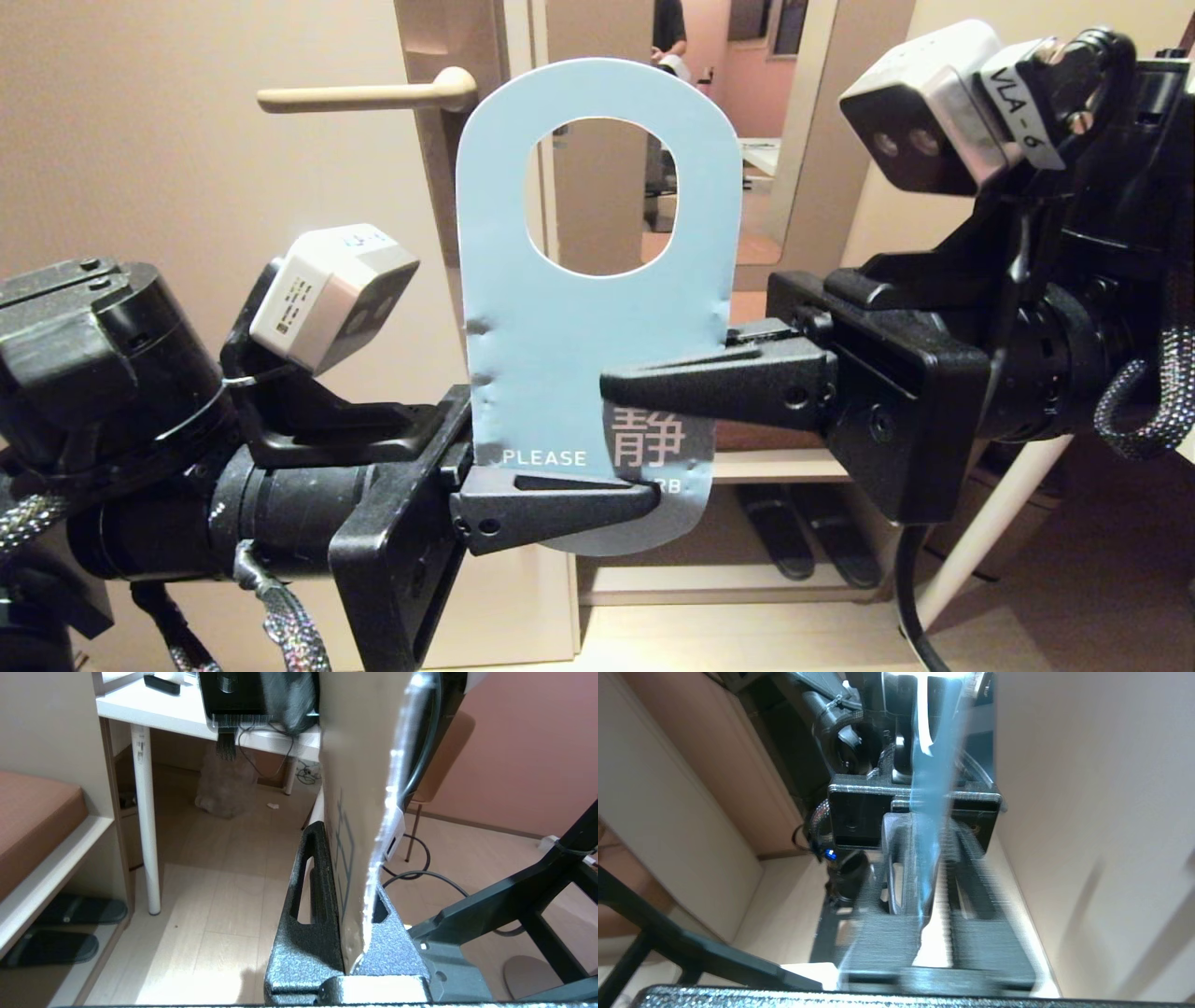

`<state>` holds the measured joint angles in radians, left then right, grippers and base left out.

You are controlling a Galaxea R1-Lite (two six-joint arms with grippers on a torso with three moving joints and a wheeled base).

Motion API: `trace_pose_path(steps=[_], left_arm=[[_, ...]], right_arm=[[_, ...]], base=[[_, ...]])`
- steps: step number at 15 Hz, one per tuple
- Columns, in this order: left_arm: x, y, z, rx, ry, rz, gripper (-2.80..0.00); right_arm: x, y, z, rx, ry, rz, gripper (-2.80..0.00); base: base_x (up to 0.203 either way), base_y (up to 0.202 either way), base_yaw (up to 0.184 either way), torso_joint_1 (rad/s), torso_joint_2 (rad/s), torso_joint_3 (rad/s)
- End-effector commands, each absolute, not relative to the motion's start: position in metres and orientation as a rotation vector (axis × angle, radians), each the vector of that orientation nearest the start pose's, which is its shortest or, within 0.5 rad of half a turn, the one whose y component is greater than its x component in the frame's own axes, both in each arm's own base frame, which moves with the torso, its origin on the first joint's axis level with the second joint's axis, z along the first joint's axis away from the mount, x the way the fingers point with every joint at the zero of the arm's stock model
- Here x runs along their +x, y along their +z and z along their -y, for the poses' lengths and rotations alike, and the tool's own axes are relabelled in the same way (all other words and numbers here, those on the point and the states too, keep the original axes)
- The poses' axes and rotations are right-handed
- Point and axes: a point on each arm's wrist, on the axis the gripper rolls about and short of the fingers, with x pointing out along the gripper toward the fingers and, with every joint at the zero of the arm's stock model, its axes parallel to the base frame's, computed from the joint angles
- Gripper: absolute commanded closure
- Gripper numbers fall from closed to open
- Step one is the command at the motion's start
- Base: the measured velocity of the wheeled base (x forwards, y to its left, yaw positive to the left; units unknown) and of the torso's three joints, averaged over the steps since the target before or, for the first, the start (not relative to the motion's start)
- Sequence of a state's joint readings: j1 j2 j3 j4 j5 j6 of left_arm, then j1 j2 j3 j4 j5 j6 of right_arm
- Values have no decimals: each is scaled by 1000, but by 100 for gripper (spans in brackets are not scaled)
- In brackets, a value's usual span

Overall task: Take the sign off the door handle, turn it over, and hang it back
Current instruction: Hand it to the other hand, then hang the sign back with the other side facing out

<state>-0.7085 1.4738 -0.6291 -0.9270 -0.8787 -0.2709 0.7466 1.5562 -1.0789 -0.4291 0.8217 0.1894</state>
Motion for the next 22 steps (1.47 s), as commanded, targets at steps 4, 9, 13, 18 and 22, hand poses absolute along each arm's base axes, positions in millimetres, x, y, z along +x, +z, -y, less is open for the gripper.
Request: trace_pose_path(steps=[4, 9, 13, 18, 22], left_arm=[[168, 227, 167, -205, -1593, -122, 0], [171, 226, 162, -203, -1565, -117, 0], [178, 224, 140, -202, -1472, -107, 0], [172, 219, 110, -203, -1362, -95, 0], [158, 217, 80, -202, -1255, -61, 0]], right_arm=[[193, 283, -202, 151, 1563, -194, -280], [189, 288, -191, 152, 1526, -170, -280], [184, 287, -170, 157, 1434, -159, -280], [162, 274, -146, 158, 1295, -169, -280], [137, 253, -121, 132, 1138, -171, 0]], base=[[0, 0, 0, 0, 0, 0], [0, 0, 0, 0, 0, 0], [0, 0, 0, 0, 0, 0], [0, 0, 0, 0, 0, 0], [0, 0, 0, 0, 0, 0]])
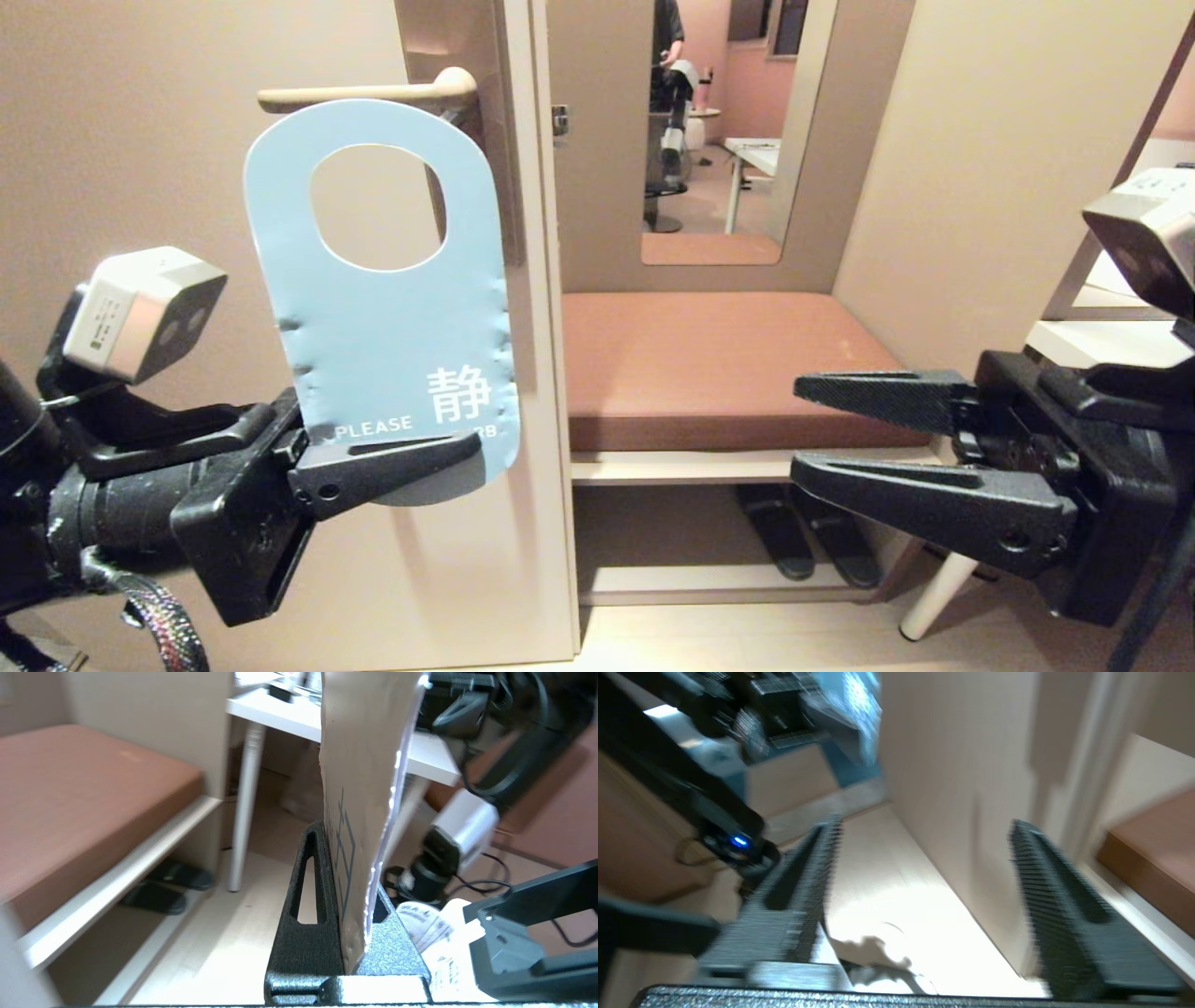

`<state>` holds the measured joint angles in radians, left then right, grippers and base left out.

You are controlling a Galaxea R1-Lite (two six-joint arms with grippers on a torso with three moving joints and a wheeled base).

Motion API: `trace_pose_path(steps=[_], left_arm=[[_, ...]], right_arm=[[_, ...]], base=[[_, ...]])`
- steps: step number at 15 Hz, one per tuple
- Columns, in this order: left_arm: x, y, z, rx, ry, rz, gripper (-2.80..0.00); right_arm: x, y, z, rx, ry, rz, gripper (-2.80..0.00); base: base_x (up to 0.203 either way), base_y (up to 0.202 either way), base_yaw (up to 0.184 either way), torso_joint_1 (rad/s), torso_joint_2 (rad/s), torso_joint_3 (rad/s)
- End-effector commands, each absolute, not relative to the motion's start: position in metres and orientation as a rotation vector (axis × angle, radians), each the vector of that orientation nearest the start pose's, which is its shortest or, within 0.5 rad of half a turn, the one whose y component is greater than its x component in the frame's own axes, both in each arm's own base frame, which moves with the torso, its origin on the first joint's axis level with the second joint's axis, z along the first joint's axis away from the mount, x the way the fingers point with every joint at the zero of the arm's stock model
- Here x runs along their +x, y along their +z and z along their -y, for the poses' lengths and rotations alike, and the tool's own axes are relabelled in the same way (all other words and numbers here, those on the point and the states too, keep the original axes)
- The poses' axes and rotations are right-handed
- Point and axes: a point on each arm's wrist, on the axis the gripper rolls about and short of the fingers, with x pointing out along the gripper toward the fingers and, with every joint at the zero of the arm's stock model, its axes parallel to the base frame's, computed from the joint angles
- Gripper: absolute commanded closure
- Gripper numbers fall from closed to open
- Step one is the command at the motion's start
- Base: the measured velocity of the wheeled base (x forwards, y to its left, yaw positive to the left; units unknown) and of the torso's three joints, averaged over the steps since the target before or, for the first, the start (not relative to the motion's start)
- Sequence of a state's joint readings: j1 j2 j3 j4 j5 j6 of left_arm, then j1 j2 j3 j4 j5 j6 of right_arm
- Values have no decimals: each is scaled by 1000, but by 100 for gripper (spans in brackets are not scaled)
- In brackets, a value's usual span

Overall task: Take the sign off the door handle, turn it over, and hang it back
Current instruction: Hang the sign back with the other side facing out

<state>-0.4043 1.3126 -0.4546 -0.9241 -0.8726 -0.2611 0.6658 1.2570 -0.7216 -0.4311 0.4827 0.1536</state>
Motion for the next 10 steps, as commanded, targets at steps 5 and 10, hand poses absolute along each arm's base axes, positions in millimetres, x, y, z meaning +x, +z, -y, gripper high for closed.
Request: trace_pose_path(steps=[5, 10], left_arm=[[138, 214, 61, -202, -1188, -32, 0], [135, 215, 49, -194, -1109, -7, 0]], right_arm=[[126, 222, -101, 44, 781, -187, 0], [94, 175, -58, 18, 512, -237, 0]], base=[[0, 0, 0, 0, 0, 0], [0, 0, 0, 0, 0, 0]])
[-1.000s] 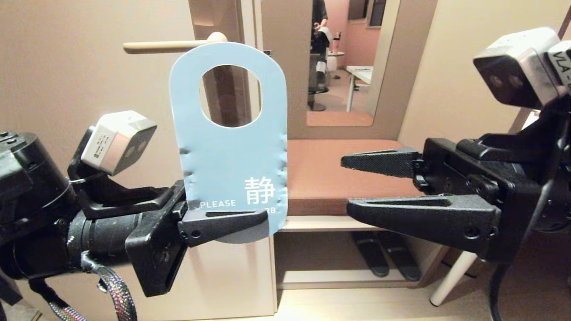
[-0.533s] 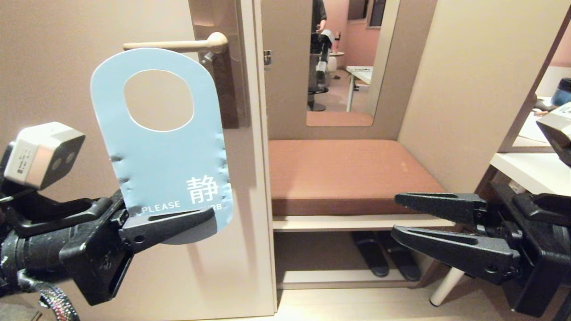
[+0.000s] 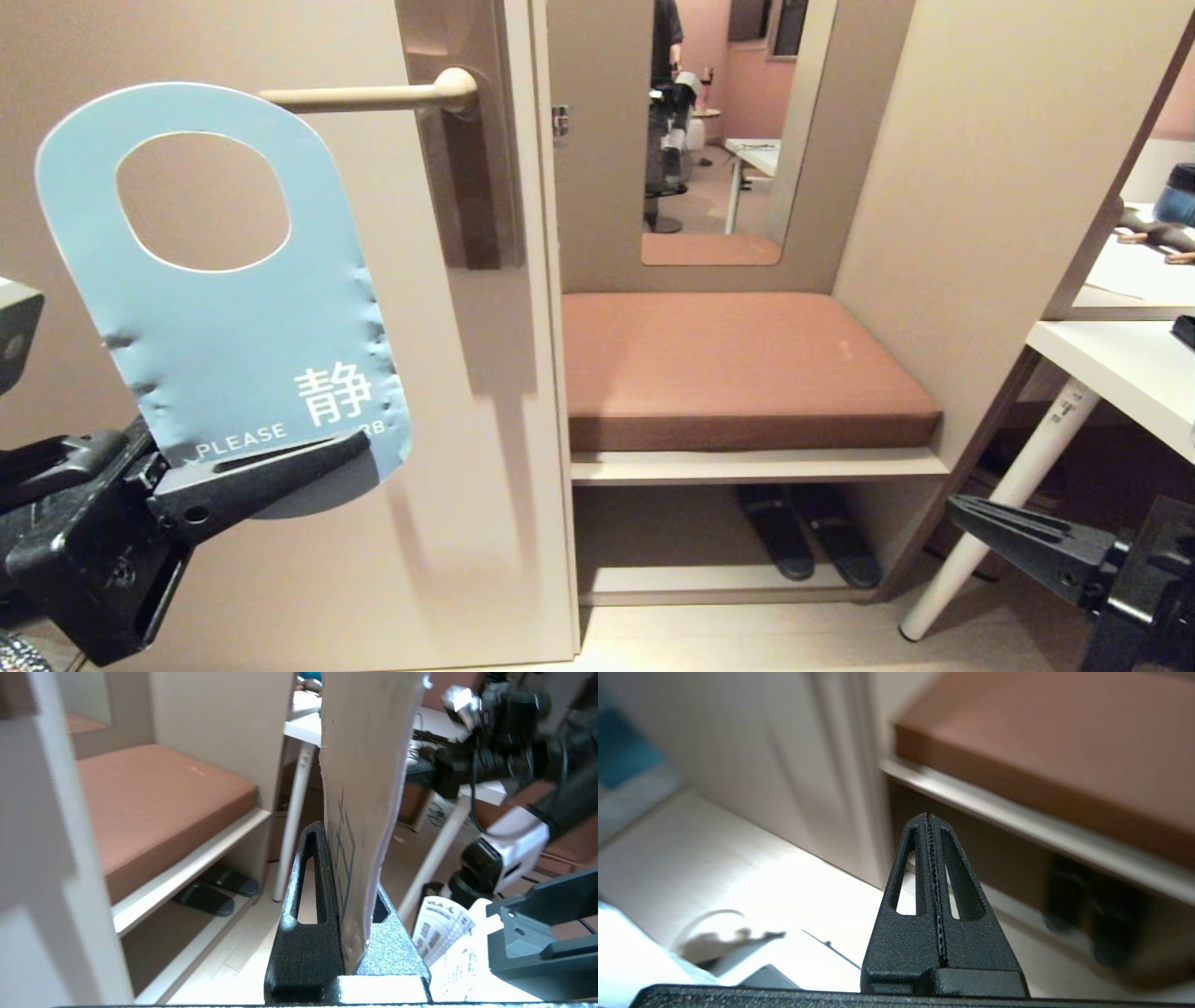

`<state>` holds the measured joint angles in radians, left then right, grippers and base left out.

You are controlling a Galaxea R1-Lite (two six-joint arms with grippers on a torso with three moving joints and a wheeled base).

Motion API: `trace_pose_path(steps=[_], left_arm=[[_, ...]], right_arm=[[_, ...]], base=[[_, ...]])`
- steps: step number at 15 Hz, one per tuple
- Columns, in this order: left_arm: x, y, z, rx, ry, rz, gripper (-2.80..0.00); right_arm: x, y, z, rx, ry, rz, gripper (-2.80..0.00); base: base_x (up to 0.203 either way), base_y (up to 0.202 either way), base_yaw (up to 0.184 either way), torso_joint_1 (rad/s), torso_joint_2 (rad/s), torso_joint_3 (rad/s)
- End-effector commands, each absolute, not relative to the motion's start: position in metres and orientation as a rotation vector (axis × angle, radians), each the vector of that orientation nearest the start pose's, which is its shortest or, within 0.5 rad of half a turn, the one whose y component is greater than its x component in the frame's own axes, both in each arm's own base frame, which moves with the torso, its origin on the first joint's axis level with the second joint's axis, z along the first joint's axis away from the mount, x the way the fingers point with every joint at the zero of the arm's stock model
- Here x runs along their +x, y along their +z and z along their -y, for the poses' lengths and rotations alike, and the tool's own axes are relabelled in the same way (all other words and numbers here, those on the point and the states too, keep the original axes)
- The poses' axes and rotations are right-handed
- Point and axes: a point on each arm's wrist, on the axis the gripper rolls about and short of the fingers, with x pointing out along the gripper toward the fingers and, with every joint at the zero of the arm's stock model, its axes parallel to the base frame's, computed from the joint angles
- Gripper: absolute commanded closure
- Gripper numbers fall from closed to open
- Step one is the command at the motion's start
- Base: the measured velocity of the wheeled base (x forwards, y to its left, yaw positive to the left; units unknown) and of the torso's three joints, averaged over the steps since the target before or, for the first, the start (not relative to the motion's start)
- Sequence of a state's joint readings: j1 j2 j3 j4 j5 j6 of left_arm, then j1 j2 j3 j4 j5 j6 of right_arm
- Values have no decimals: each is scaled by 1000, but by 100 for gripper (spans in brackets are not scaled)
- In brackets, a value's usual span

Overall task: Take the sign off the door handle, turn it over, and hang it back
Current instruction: Hang the sign back with the other side facing out

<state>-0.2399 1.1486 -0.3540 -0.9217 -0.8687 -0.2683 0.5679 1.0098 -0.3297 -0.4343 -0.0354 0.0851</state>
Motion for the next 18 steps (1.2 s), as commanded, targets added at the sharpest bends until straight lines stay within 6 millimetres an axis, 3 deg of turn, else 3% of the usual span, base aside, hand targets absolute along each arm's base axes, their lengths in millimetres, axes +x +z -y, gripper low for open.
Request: trace_pose_path(steps=[1, 8, 12, 16, 18], left_arm=[[132, 214, 48, -193, -1108, -3, 0], [129, 210, 47, -196, -1105, -14, 0], [124, 206, 46, -199, -1103, -20, 0], [122, 206, 46, -197, -1104, -14, 0], [121, 207, 45, -196, -1104, -9, 0]], right_arm=[[88, 166, -49, 18, 449, -242, 0], [77, 131, -13, 26, 19, -300, 0], [44, 114, 0, 39, -120, -232, 0], [6, 100, 5, 50, -130, -156, 0], [-1, 96, 5, 44, -112, -177, 0]], base=[[0, 0, 0, 0, 0, 0], [0, 0, 0, 0, 0, 0], [0, 0, 0, 0, 0, 0], [0, 0, 0, 0, 0, 0], [0, 0, 0, 0, 0, 0]])
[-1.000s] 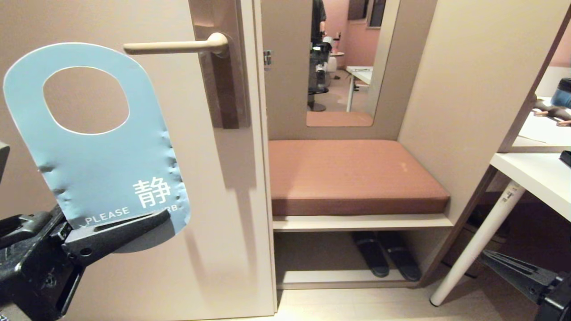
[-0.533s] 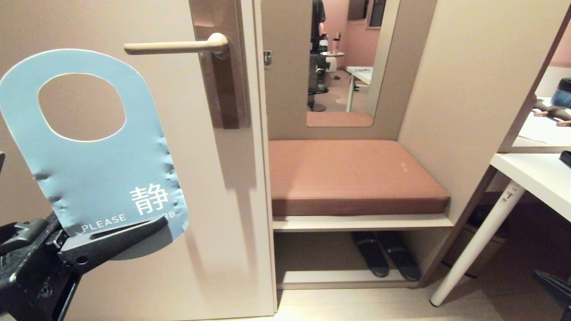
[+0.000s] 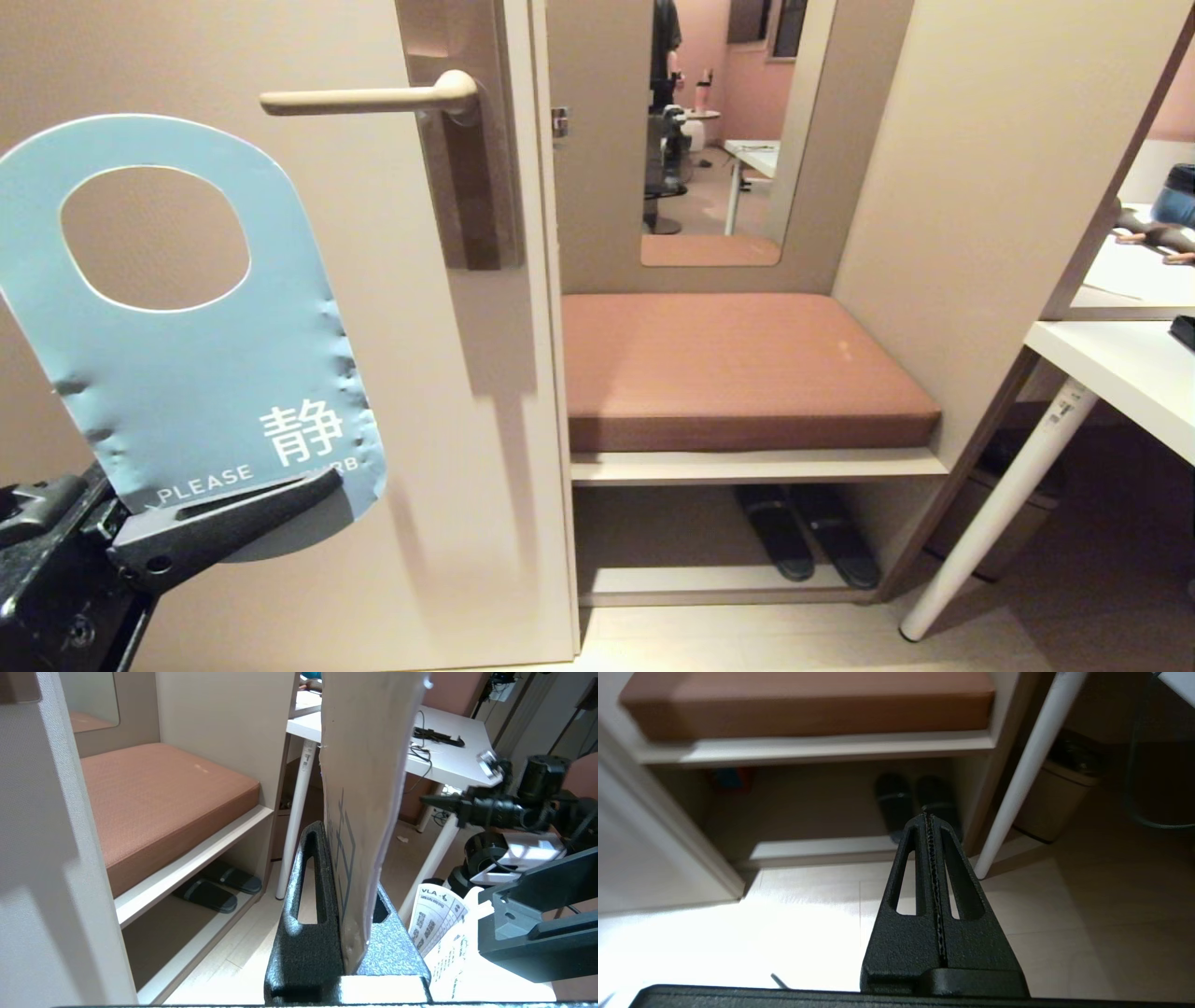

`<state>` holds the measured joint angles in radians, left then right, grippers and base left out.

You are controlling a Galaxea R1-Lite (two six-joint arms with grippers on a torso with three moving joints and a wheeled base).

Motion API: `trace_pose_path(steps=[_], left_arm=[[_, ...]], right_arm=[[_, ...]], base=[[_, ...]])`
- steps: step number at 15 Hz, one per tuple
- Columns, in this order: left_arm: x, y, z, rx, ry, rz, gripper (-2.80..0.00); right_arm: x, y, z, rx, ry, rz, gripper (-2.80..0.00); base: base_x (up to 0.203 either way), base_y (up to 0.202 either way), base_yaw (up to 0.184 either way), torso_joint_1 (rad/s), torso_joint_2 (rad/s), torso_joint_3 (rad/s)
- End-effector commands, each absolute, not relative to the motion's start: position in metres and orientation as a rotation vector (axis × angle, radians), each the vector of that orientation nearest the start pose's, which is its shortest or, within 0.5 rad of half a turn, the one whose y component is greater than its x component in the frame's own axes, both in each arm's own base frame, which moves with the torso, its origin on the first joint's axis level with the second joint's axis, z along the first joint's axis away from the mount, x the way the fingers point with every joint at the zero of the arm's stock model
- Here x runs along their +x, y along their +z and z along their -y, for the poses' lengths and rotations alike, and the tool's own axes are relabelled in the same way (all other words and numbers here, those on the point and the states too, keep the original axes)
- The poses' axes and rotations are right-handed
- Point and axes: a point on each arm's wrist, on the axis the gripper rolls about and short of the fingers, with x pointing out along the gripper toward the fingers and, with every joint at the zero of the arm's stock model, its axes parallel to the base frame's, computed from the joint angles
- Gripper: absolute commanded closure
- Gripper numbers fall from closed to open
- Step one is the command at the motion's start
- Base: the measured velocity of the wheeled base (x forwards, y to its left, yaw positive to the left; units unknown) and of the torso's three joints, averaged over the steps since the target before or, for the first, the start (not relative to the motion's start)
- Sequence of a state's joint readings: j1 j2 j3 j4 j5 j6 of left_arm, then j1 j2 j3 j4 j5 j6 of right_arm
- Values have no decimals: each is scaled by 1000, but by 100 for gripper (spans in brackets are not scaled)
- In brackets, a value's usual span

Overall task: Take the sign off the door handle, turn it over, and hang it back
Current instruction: Hang the sign back with the other side facing out

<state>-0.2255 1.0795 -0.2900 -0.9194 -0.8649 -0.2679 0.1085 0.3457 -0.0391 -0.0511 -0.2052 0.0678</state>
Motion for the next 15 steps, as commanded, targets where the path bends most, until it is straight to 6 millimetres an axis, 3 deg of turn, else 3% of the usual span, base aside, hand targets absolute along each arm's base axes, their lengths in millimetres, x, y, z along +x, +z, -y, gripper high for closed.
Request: trace_pose_path(steps=[1, 4, 15], left_arm=[[120, 207, 45, -196, -1104, -8, 0], [120, 207, 45, -197, -1098, -6, 0], [112, 209, 43, -194, -1094, 19, 0]], right_arm=[[-1, 94, 3, 22, -45, -203, 0], [-1, 81, 0, -85, 130, -248, 0], [-1, 79, 0, -37, 119, -271, 0]], base=[[0, 0, 0, 0, 0, 0], [0, 0, 0, 0, 0, 0], [0, 0, 0, 0, 0, 0]])
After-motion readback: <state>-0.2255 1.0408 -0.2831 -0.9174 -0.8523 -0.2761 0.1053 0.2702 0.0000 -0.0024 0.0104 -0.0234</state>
